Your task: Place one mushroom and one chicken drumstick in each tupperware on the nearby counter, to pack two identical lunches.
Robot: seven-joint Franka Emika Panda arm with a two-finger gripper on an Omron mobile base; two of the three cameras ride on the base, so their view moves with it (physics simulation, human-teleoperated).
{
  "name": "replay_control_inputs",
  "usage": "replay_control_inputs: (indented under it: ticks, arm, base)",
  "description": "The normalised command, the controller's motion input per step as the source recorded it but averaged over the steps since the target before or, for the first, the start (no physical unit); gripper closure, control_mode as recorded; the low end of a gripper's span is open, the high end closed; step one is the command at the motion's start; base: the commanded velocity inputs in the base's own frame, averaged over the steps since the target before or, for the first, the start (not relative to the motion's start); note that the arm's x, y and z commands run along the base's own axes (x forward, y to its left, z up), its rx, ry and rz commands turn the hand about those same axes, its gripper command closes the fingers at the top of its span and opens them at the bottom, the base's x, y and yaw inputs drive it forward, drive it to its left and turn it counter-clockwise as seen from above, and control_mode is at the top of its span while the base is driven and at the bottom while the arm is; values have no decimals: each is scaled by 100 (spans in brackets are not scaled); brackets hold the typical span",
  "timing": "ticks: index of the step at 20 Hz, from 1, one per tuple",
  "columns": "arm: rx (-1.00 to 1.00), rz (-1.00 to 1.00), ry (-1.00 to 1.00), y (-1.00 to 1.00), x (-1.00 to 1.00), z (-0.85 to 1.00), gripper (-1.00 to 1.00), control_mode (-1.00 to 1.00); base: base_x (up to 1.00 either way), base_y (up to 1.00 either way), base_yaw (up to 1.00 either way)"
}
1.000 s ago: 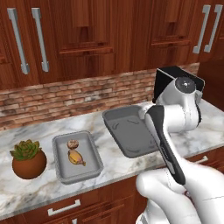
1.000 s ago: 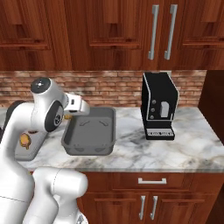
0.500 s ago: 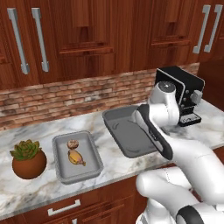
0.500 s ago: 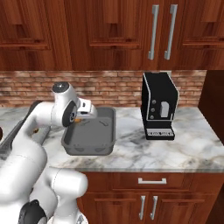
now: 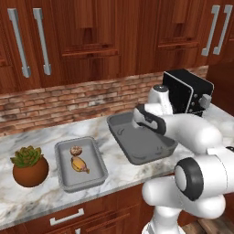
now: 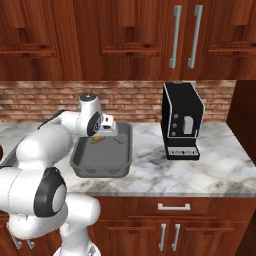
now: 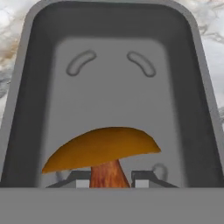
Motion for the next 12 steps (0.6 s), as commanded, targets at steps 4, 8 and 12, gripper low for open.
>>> replay_control_inputs:
  ticks: [4, 8, 12]
  arm:
    - [0, 0, 14, 1, 67, -52, 100, -100]
    - [0, 0, 5, 4, 56, -53, 100, -100]
    - [0, 0, 0, 4, 45, -46, 100, -100]
  base:
    - [0, 0, 0]
    - [0, 0, 0]
    - [0, 0, 0]
